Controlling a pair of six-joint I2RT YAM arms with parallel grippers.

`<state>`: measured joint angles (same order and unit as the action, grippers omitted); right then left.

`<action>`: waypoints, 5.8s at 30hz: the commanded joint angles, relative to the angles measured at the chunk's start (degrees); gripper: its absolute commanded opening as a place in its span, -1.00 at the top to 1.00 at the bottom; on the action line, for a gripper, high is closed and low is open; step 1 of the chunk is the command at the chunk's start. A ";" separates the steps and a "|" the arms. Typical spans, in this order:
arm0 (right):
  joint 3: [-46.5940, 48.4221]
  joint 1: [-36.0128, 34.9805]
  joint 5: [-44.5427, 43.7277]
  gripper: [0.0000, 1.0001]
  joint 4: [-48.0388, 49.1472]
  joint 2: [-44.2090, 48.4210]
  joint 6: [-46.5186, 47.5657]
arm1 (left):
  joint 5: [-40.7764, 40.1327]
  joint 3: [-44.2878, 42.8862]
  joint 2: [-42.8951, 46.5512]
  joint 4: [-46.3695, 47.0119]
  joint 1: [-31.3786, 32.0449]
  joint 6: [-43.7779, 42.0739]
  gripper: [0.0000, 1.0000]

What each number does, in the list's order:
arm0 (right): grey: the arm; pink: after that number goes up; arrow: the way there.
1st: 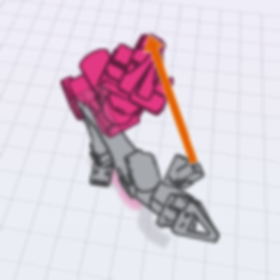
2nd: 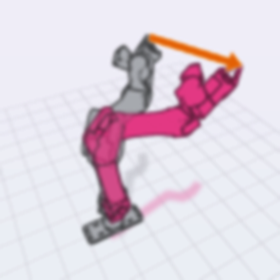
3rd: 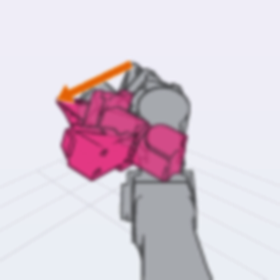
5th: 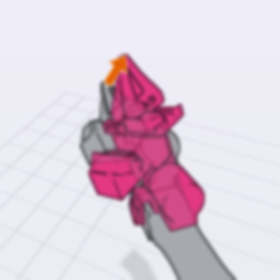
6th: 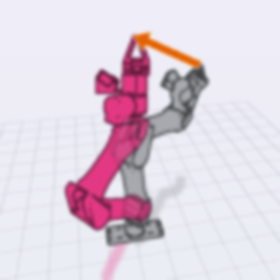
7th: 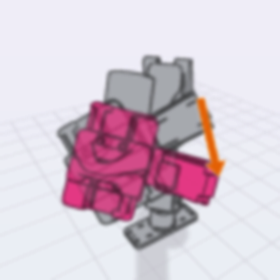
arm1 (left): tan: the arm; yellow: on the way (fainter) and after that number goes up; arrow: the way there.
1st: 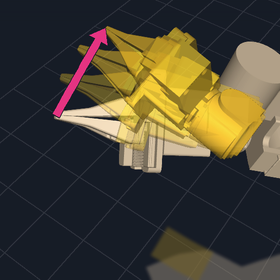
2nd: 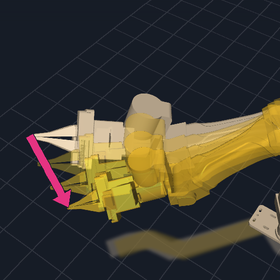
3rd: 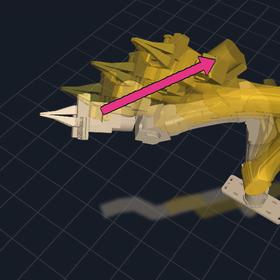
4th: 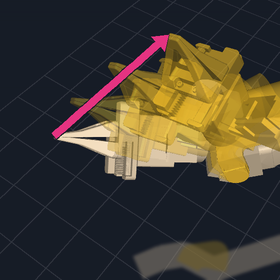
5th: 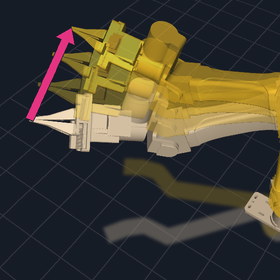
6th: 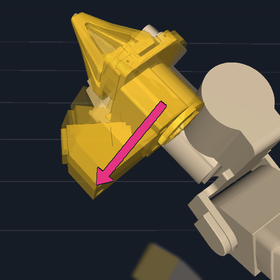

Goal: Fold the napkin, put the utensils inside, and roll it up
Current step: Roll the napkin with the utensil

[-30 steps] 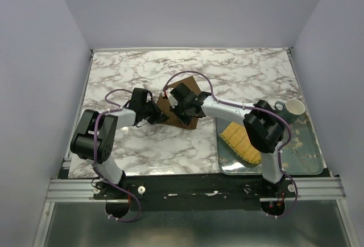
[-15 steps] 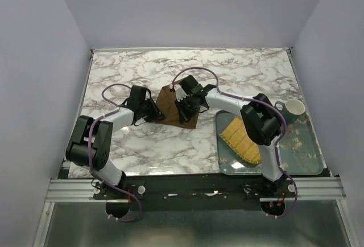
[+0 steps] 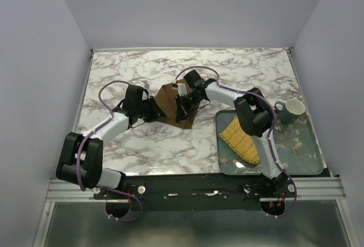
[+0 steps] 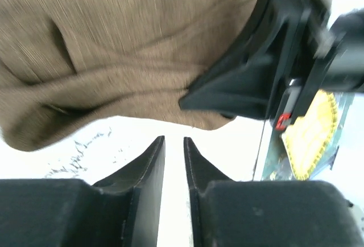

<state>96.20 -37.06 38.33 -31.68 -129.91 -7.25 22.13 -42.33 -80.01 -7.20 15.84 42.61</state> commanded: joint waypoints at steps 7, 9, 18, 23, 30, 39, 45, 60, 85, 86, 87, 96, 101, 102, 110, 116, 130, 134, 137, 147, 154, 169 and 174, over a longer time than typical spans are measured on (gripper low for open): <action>1.18 0.41 3.25 0.99 -5.15 -8.52 0.04 | 3.63 -0.21 -5.59 1.14 0.78 -1.30 0.53; 1.09 0.50 3.77 0.99 -4.97 -8.35 -0.14 | 3.45 -0.56 -7.79 2.01 0.51 -1.04 0.53; 0.92 0.50 4.30 0.99 -4.53 -8.35 -0.05 | 3.18 -0.83 -11.93 6.85 0.16 3.87 0.73; 0.39 0.50 4.04 0.99 -4.62 -8.52 1.18 | 3.01 -0.48 -9.29 7.91 0.34 4.67 0.77; 0.83 0.58 4.74 0.99 -4.18 -8.96 0.74 | 2.04 1.11 -6.74 8.34 0.51 6.61 0.78; 1.18 0.67 5.35 0.99 -4.09 -8.61 0.39 | 2.39 -1.62 -10.86 8.08 0.78 6.61 0.82; 1.09 0.67 5.71 0.99 -4.00 -8.26 0.30 | 0.11 -2.05 -14.72 8.78 0.86 5.91 0.86; 3.10 0.41 -7.88 0.33 -11.46 4.83 -0.05 | -8.95 -4.17 -23.97 1.05 1.13 6.52 1.00; -11.91 -1.88 -29.87 0.78 -1.00 7.92 -3.21 | -9.03 -4.87 -25.02 0.44 1.21 5.64 1.00; -12.18 -1.88 -31.02 0.87 -1.71 7.74 -3.47 | -8.95 -4.96 -25.11 0.26 1.13 5.55 1.00; -12.53 -1.88 -31.81 0.89 -2.24 8.09 -3.48 | -9.03 -5.05 -25.11 0.17 1.13 5.47 1.00; -10.52 -2.49 -27.70 0.79 -5.41 16.78 -2.34 | -9.03 -5.14 -25.29 0.08 1.13 5.47 1.00; -6.74 -3.28 -19.27 0.65 -3.04 16.53 -1.72 | -8.86 -5.48 -25.20 -0.01 1.13 5.38 1.00; -4.82 -3.37 -18.30 0.65 -3.12 15.74 -1.98 | -8.77 -5.40 -25.20 -0.01 1.21 5.47 1.00; -0.76 -3.89 -12.75 0.56 0.13 9.50 -4.00 | -8.95 -5.75 -25.11 -0.36 1.13 5.47 1.00; -0.49 -4.51 -12.75 0.74 1.18 7.30 -4.62 | -8.86 -5.75 -25.37 -0.18 1.22 5.55 1.00; -6.20 -4.43 -22.77 0.93 4.44 1.23 -4.17 | -4.47 -6.98 -19.32 0.70 0.78 3.18 0.86; -7.79 -4.43 -18.38 0.93 4.44 2.12 -5.15 | -1.93 -9.09 -14.48 -2.11 -1.24 2.13 0.54; -7.96 -4.43 -18.11 0.94 4.26 1.41 -6.11 | -1.12 -8.31 -10.01 -4.39 -4.75 2.13 0.43; -6.82 -4.43 -18.02 0.95 4.43 1.41 -6.03 | -0.77 -2.94 -5.06 -7.21 -12.67 2.39 1.00; -6.38 -4.51 -17.94 0.95 4.26 1.68 -5.94 | 0.98 -4.52 -9.99 -4.14 -12.93 3.00 1.00; -5.85 -4.43 -18.11 0.95 3.82 0.88 -5.32 | 5.11 -5.84 -12.98 1.66 -12.14 5.20 0.99; -5.41 -4.43 -18.11 0.95 3.73 1.06 -5.32 | 6.26 -6.54 -14.65 4.12 -11.80 6.61 0.88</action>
<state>91.46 -41.04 23.24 -24.93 -124.84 -14.09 25.89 -47.40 -92.92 -6.42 3.49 47.66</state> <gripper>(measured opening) 0.031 0.046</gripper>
